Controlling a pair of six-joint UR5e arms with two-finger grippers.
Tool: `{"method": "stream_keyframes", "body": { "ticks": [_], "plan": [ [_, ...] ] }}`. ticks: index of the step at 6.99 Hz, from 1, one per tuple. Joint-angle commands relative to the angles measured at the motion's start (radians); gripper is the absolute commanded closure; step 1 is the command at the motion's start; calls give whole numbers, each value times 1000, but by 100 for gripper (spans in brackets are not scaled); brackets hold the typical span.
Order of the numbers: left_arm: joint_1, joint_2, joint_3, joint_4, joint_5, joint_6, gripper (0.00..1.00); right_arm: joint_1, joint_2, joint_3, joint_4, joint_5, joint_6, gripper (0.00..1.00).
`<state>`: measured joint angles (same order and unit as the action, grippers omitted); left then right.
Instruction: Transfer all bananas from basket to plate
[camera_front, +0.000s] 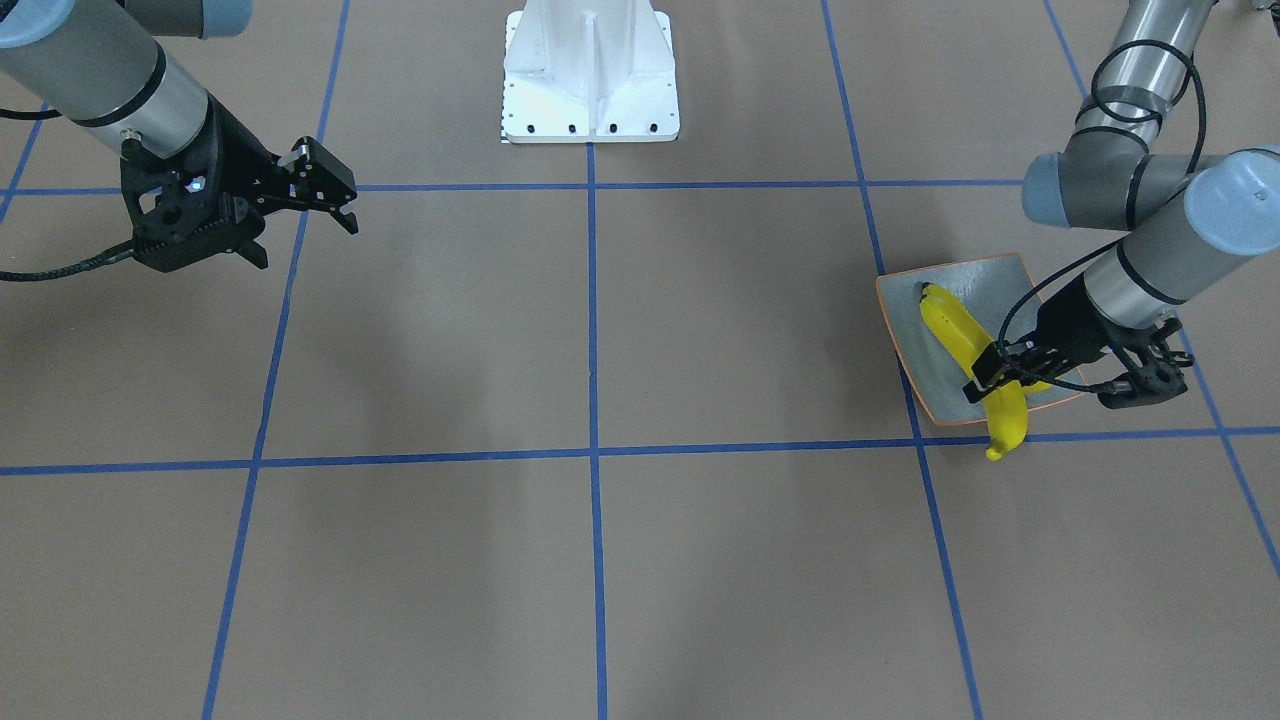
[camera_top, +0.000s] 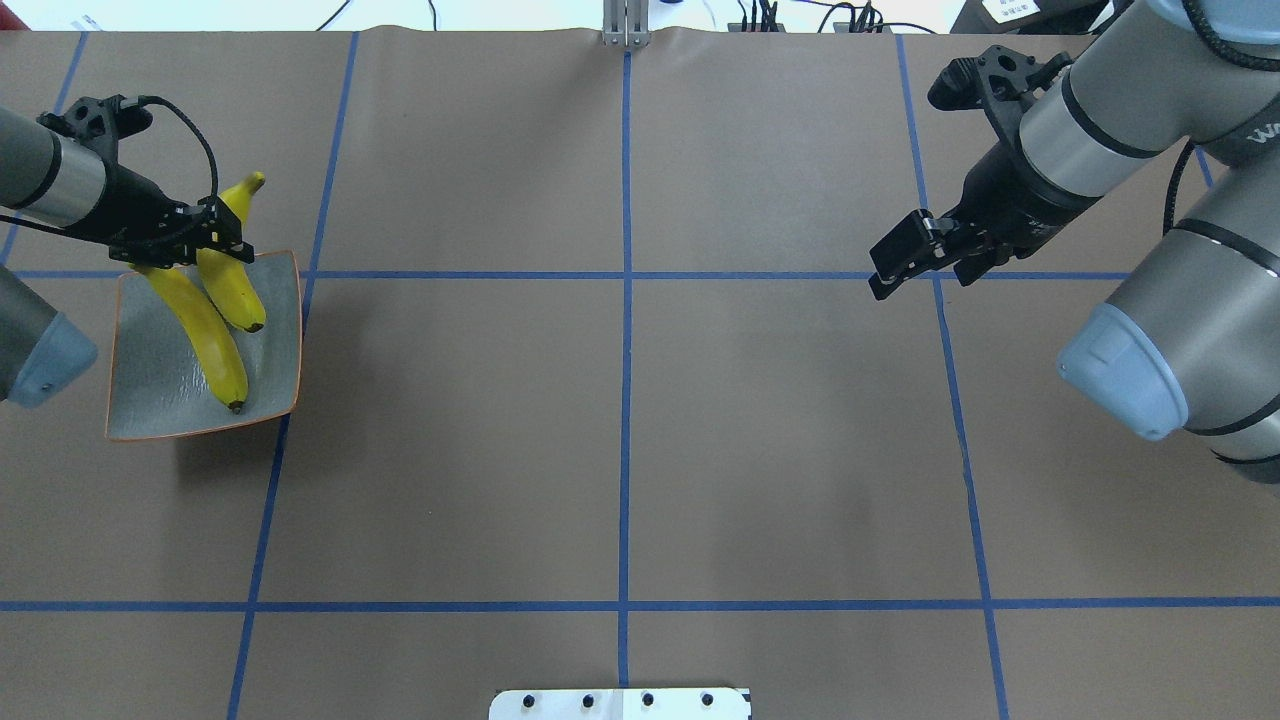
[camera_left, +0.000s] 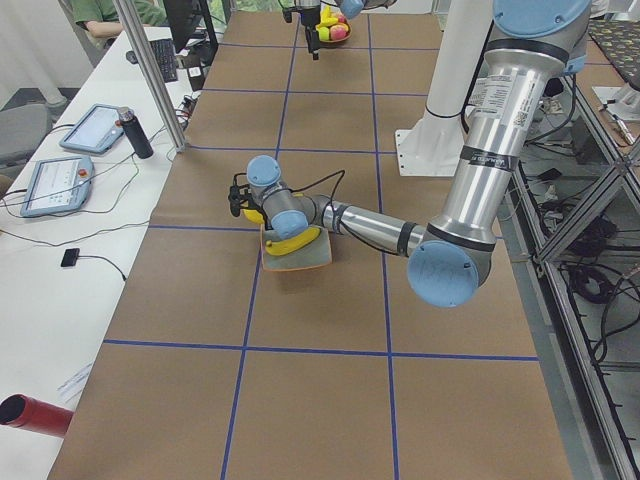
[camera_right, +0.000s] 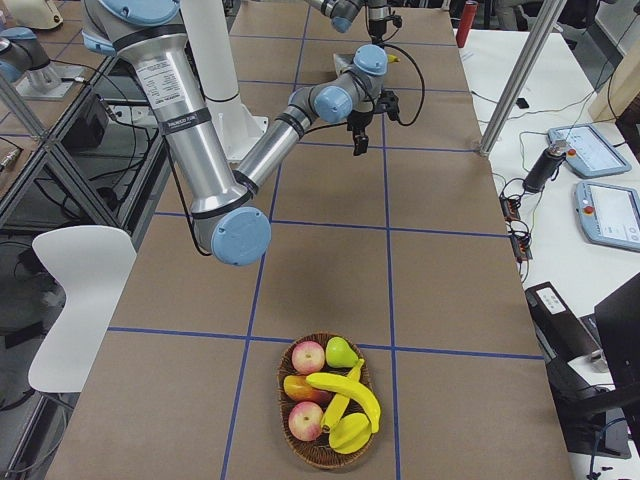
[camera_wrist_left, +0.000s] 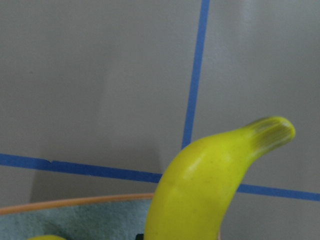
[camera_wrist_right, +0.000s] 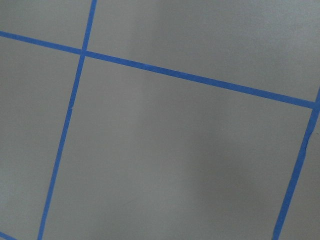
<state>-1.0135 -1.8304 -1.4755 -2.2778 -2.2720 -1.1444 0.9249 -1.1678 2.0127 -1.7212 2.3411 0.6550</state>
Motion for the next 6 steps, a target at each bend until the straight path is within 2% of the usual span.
{"method": "stream_keyframes", "body": {
  "ticks": [1,2,3,4,5,6],
  "plan": [
    [16,2,4,0,14,0,100,0,0,0,0,0,-2,0],
    [19,2,4,0,14,0,100,0,0,0,2,0,0,0],
    [21,6,0,-3,16,3,34,0,-1,0,0,0,0,0],
    [21,31,-2,-75,16,5,0,2,-1,0,0,0,0,0],
    [21,61,0,-151,8,5,0,3,-1,0,0,0,-2,0],
    [19,59,-6,-154,-3,5,0,11,-3,0,0,3,-2,0]
  ]
}}
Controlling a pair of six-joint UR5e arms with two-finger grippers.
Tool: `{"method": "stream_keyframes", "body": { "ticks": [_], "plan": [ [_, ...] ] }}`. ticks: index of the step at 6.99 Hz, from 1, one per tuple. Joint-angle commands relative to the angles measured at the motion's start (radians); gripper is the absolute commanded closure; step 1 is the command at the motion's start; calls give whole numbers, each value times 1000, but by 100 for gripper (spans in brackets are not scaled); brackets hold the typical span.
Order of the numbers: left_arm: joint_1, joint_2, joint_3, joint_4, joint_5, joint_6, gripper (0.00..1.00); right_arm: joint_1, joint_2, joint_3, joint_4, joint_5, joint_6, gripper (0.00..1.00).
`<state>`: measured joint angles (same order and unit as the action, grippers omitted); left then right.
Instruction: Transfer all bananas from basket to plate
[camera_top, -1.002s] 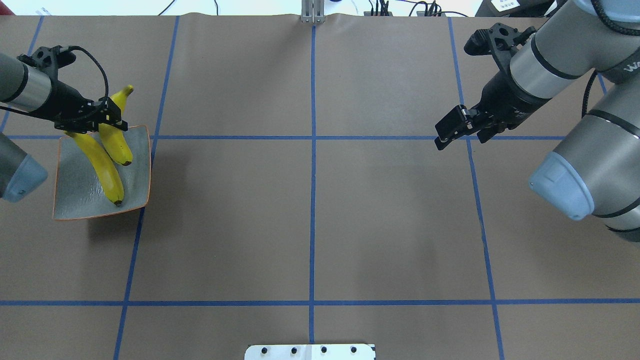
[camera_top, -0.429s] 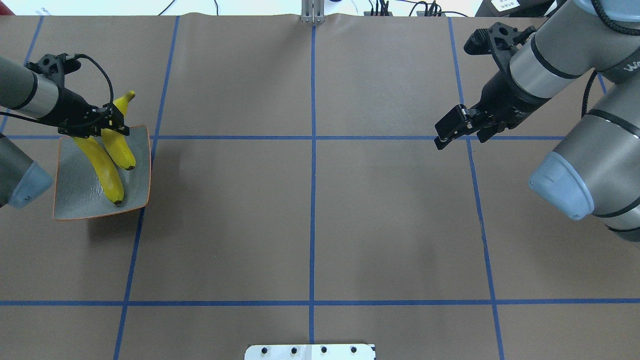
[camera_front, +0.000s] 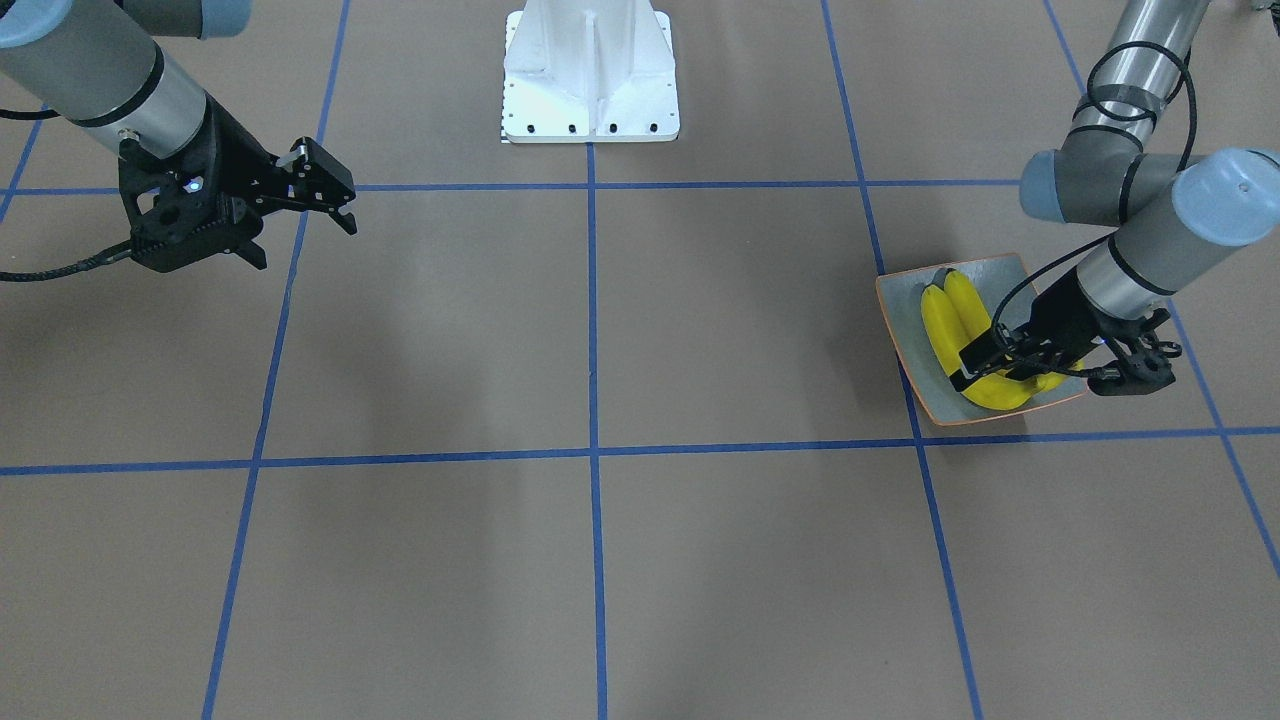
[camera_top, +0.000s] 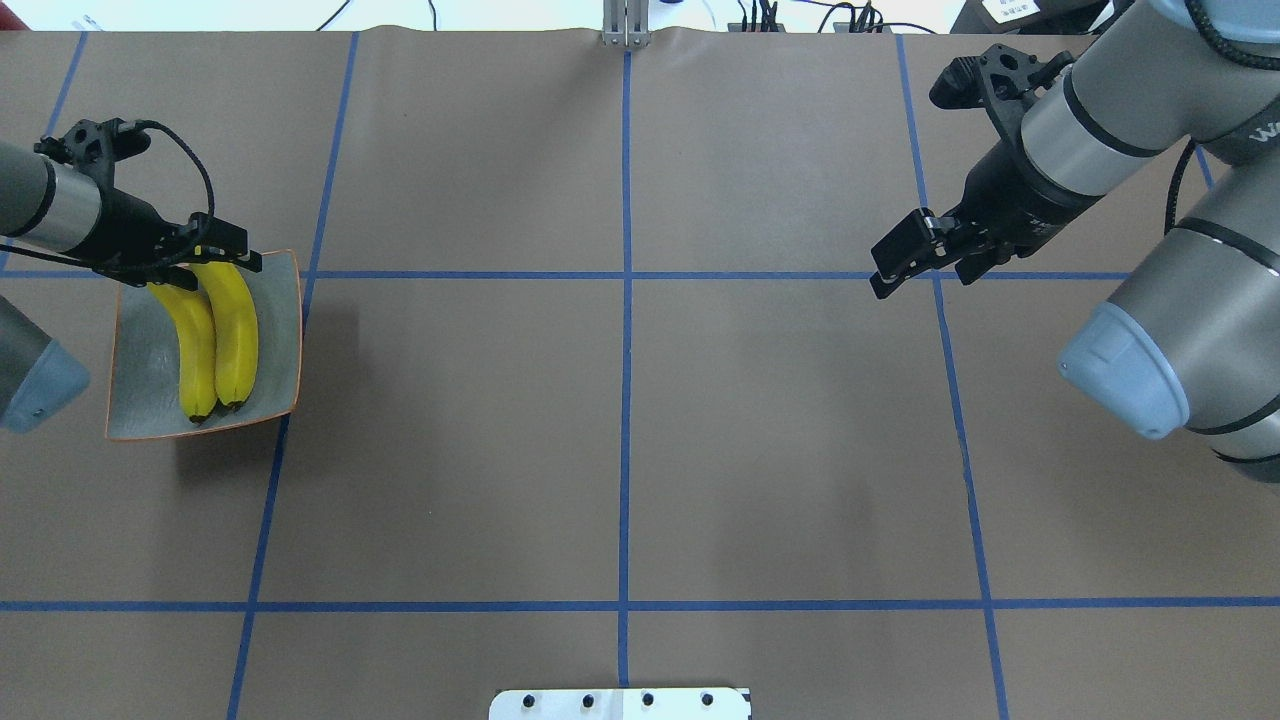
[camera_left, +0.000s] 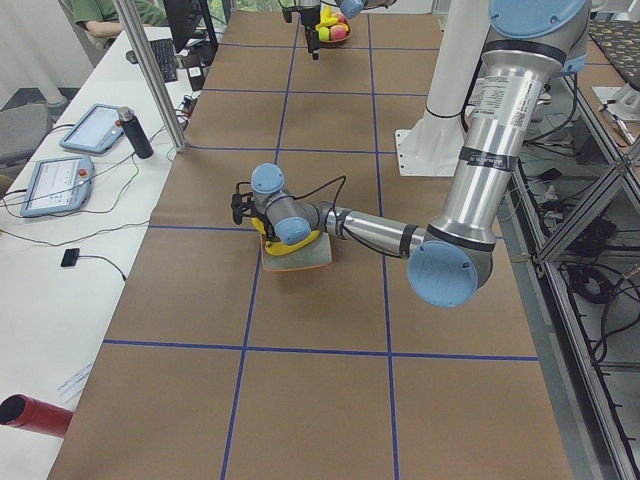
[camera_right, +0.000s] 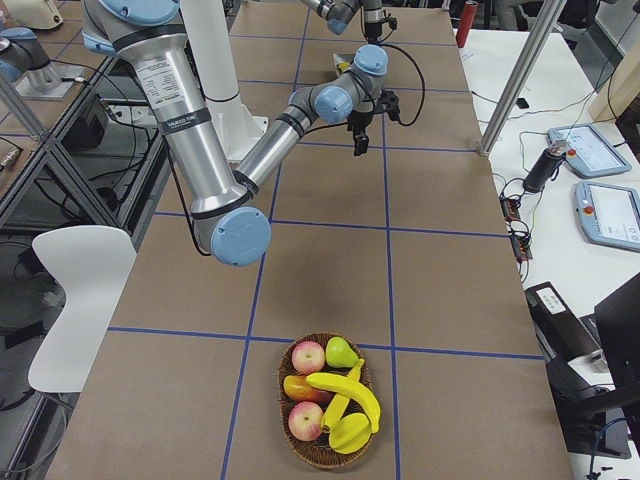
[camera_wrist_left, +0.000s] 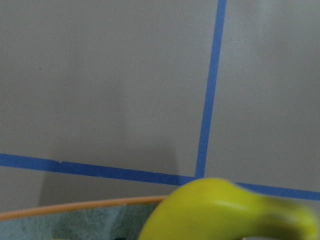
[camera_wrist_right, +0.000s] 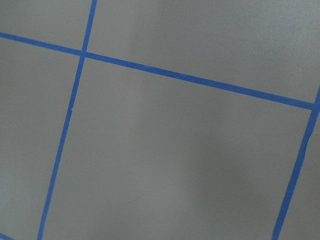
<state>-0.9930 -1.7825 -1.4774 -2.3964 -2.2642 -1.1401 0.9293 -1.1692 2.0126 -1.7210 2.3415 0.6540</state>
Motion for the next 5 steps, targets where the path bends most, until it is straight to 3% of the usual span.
{"method": "stream_keyframes", "body": {
  "ticks": [1,5],
  "plan": [
    [-6,8,-4,-35,-12,8,0,19,-6,0,0,5,-1,0],
    [-258,23,-26,-30,-253,101,0,121,-81,2,-5,27,-8,0]
  ]
}}
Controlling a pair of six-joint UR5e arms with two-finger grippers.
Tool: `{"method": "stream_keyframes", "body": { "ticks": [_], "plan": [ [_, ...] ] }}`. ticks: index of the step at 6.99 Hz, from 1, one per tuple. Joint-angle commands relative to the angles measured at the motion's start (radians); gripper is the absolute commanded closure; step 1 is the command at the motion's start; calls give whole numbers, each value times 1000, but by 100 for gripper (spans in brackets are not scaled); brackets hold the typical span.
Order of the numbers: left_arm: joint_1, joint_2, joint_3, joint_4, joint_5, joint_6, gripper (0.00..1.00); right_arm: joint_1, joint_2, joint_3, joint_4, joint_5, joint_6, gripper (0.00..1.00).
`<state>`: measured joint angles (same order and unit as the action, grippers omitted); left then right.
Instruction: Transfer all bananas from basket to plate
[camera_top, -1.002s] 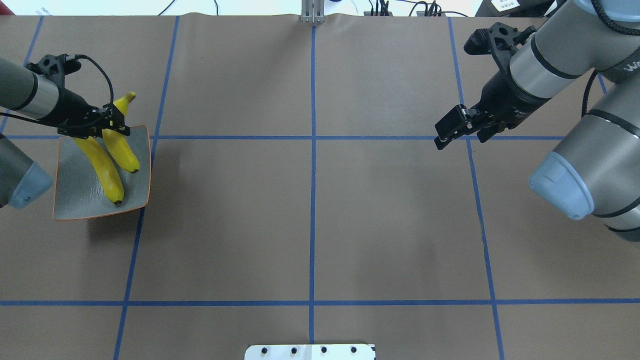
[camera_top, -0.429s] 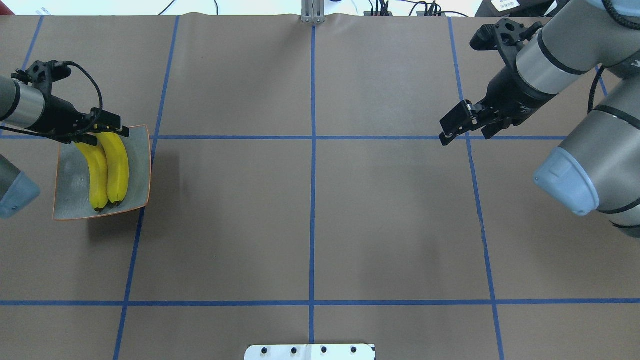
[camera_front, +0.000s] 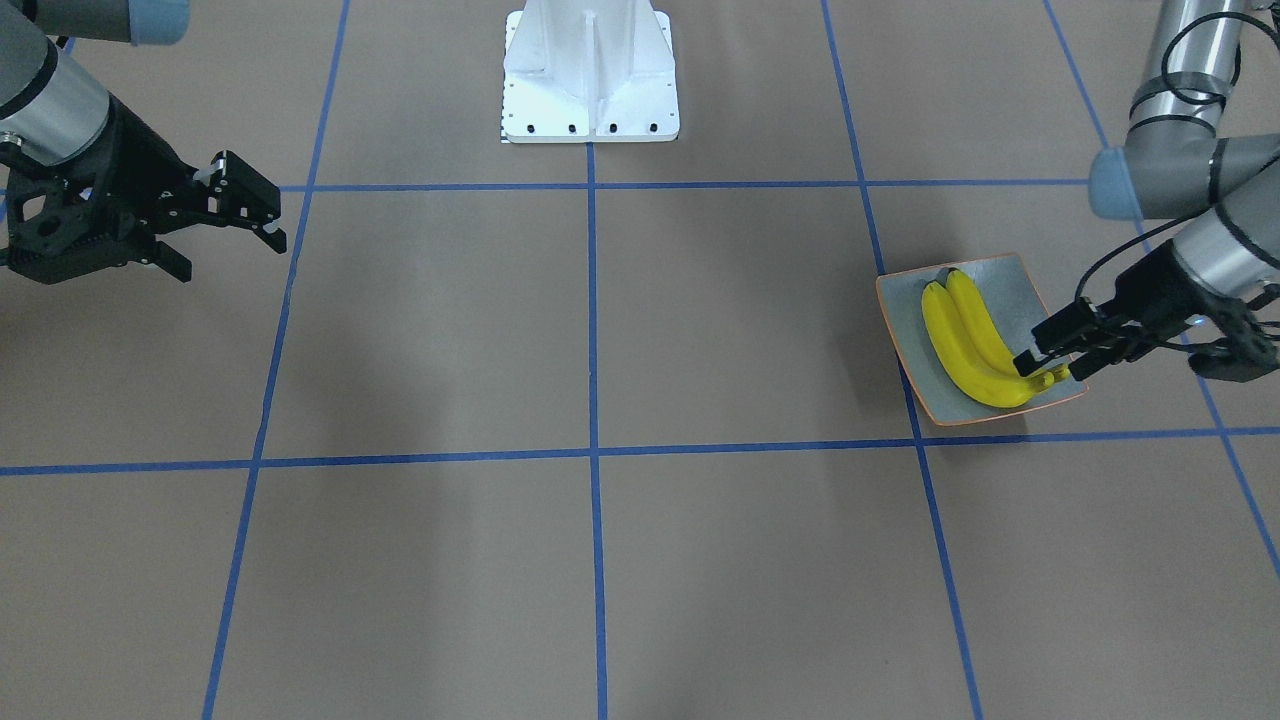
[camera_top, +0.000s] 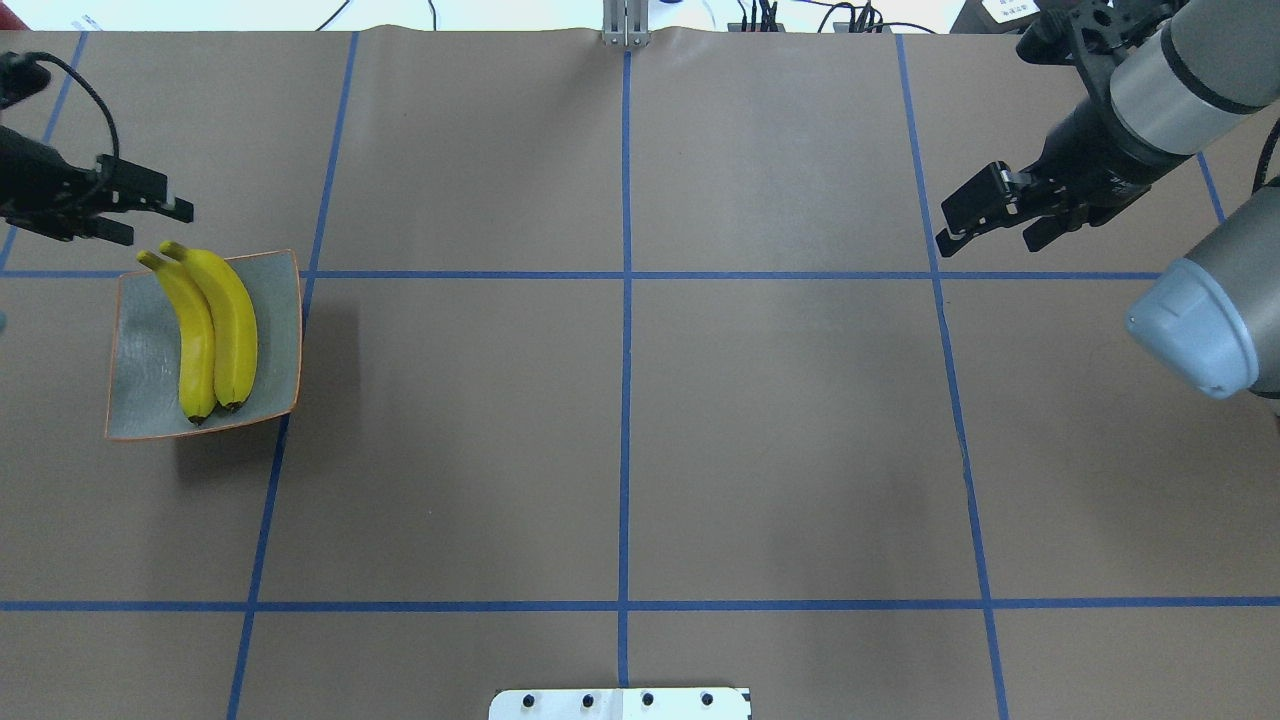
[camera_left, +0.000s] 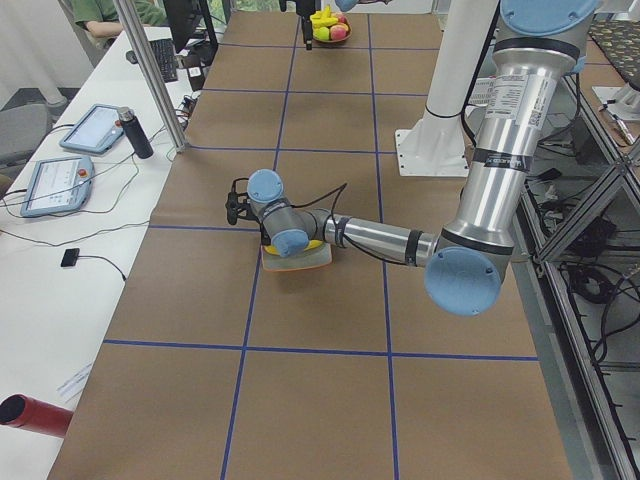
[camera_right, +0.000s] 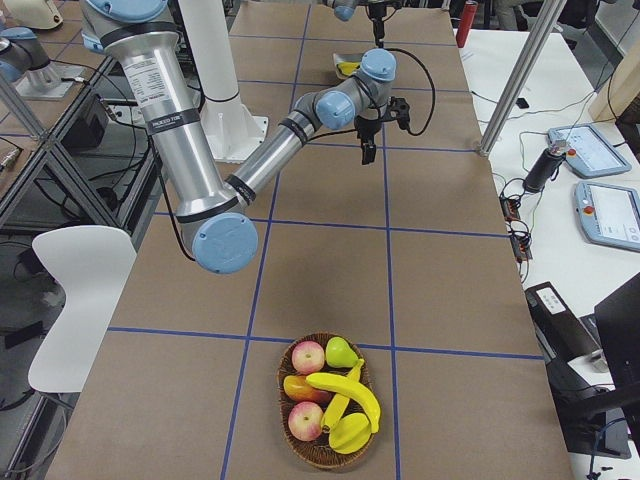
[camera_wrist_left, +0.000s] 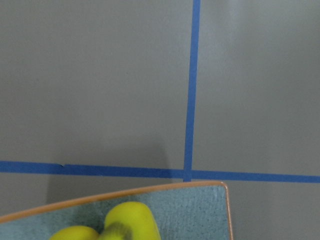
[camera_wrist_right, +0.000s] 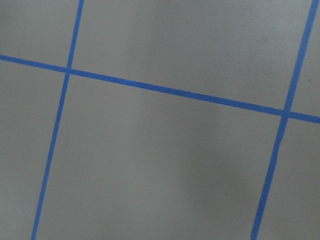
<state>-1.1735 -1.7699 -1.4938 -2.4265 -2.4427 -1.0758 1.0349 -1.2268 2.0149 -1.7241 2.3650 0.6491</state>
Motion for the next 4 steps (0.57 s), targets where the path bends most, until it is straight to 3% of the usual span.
{"method": "stream_keyframes", "body": {
  "ticks": [1,2,4],
  "plan": [
    [-109,23,-14,0,-82,46,0,36,-52,-4,-3,-1,-3,0],
    [-139,36,-14,1,-113,83,0,98,-69,-45,-3,-15,-46,0],
    [-166,96,-14,-3,-119,146,0,312,-169,-193,-5,-13,-457,0]
  ]
}}
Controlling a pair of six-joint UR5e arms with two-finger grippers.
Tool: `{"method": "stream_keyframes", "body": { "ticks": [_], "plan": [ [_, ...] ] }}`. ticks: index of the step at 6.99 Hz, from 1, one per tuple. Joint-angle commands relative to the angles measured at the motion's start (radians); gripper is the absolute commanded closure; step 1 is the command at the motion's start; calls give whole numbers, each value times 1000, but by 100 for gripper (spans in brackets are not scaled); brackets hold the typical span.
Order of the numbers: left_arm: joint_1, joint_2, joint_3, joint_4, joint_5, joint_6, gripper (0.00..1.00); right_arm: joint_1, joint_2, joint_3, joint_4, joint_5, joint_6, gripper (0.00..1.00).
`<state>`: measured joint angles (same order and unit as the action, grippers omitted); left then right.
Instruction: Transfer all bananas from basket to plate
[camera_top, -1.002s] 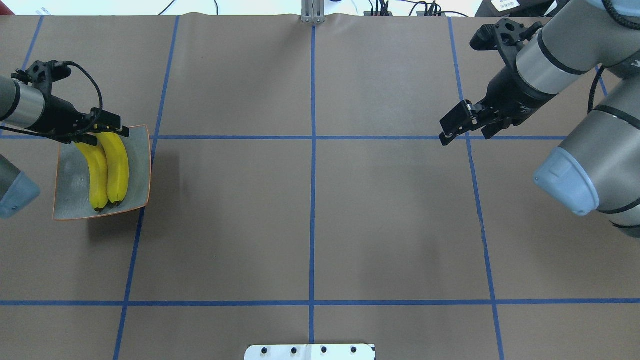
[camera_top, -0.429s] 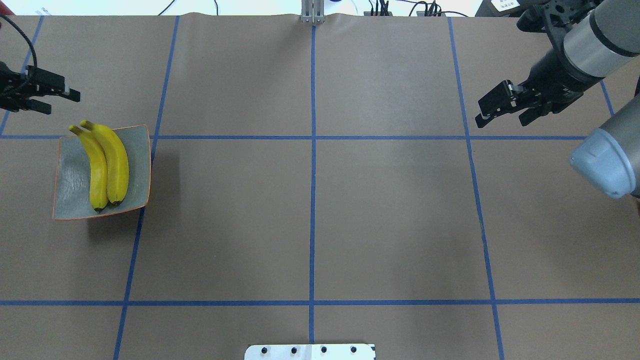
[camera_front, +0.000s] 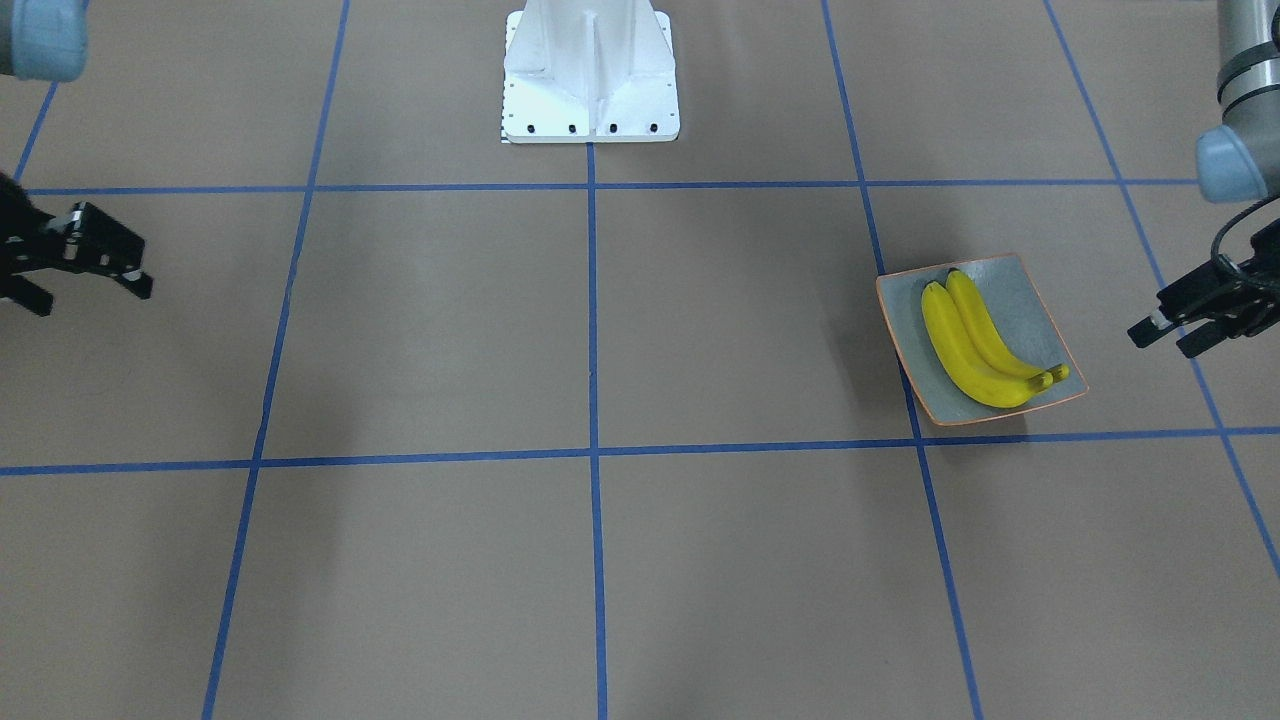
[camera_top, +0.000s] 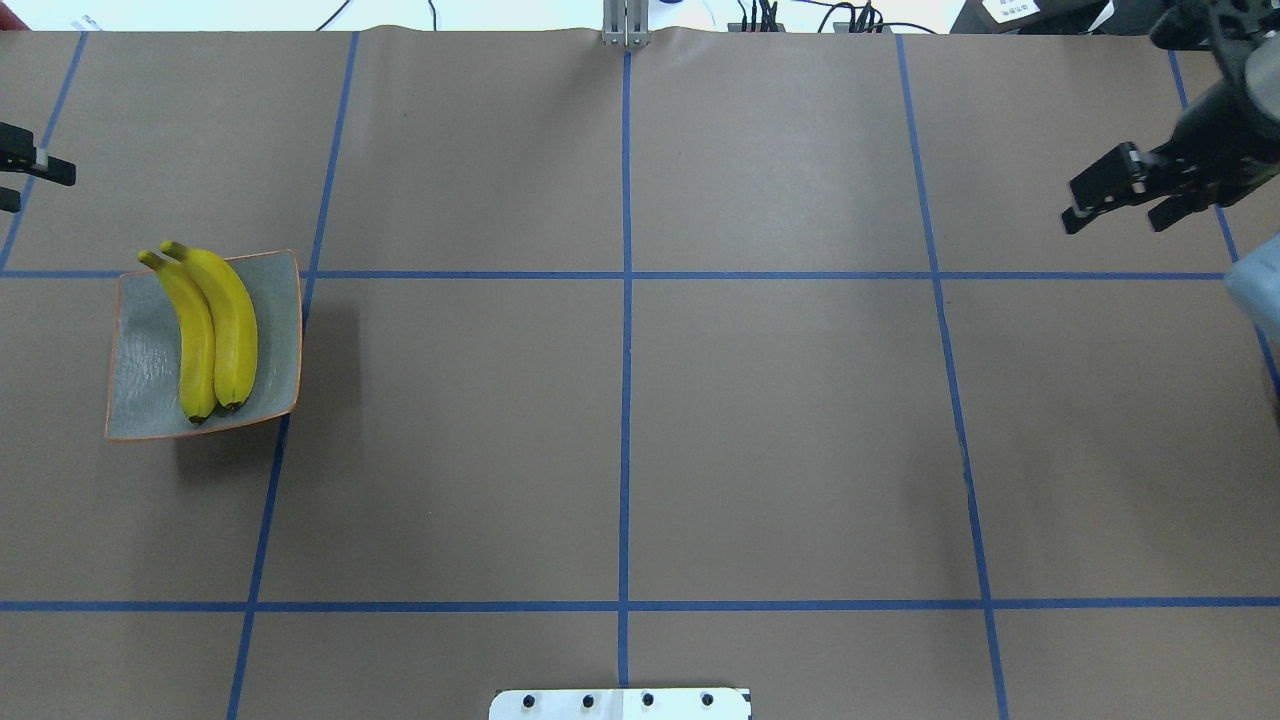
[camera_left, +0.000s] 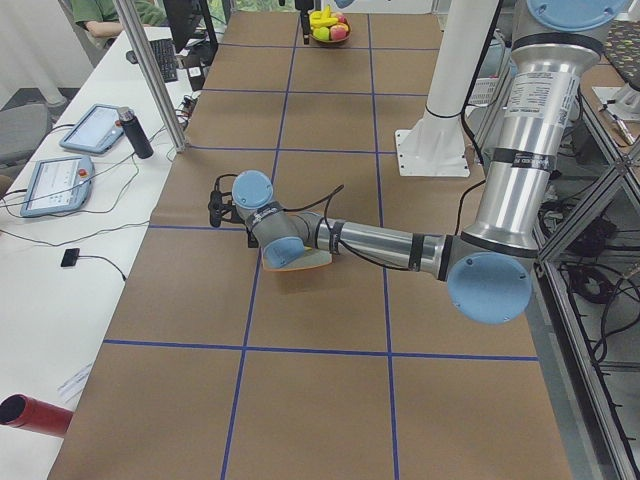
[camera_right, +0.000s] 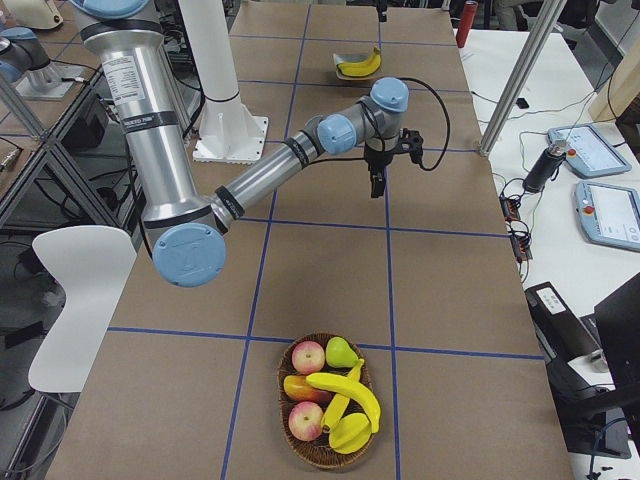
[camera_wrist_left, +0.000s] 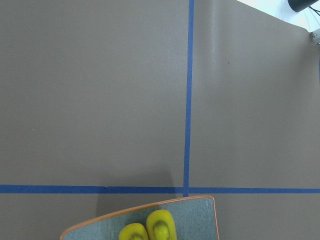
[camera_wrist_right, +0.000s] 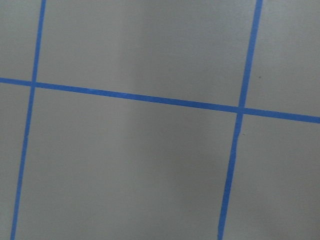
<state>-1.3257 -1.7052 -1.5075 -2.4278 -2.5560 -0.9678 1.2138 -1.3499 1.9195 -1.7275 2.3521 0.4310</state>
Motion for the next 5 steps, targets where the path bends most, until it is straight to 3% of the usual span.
{"method": "stream_keyframes", "body": {
  "ticks": [1,2,4,5],
  "plan": [
    [-12,32,0,-2,-6,38,0,224,-52,-178,-1,-2,-339,0],
    [-12,32,-2,-2,-6,38,0,271,-81,-216,8,-7,-345,0],
    [-9,30,-2,-2,6,38,0,276,-145,-270,11,-106,-353,0],
    [-7,24,-2,-2,6,38,0,282,-200,-273,12,-108,-453,0]
  ]
}}
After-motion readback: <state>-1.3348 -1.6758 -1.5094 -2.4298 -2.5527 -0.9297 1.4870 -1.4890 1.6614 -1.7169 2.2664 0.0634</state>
